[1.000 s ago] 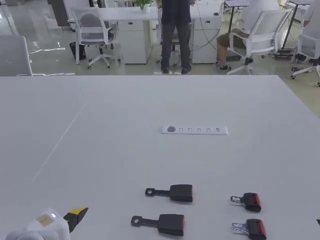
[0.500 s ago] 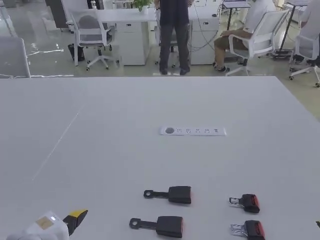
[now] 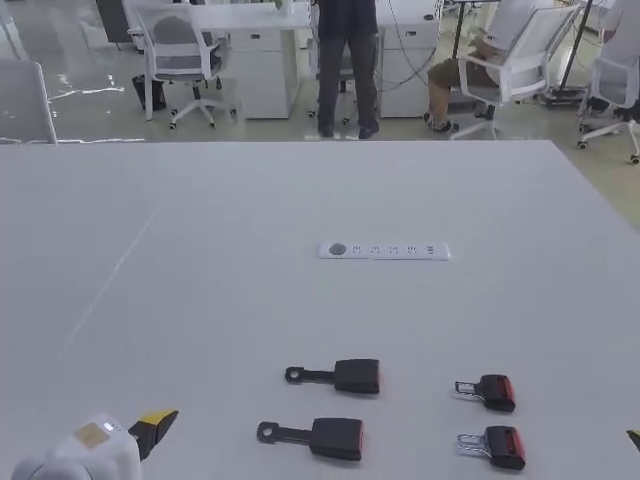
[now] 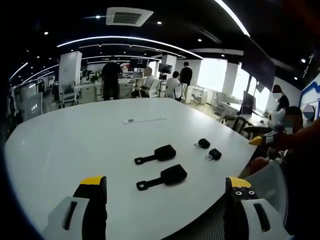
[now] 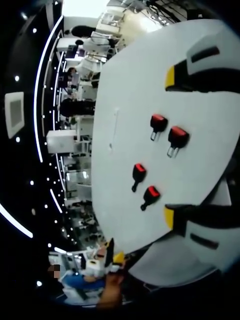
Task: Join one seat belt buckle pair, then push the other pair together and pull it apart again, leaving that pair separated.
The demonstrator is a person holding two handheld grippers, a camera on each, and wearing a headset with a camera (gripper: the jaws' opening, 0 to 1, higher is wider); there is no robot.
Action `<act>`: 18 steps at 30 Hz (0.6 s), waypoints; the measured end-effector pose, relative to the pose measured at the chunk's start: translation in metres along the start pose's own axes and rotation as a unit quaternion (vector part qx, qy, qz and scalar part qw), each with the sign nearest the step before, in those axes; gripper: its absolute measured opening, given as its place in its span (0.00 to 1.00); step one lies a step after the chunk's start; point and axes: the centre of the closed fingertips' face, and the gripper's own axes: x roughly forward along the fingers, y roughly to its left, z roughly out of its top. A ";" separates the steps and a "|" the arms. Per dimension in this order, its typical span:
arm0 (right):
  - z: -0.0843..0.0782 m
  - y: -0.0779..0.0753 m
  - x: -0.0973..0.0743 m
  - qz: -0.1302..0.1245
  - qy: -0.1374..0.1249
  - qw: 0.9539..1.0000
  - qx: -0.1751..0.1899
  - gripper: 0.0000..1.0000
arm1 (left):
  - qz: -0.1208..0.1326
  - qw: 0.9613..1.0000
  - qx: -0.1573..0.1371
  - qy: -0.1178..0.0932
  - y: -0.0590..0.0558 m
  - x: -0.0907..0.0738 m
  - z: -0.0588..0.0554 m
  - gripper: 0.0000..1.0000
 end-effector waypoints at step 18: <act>-0.010 -0.004 0.019 0.018 0.020 1.000 -0.006 0.94 | -0.021 1.000 0.015 0.016 -0.011 0.024 -0.004 0.99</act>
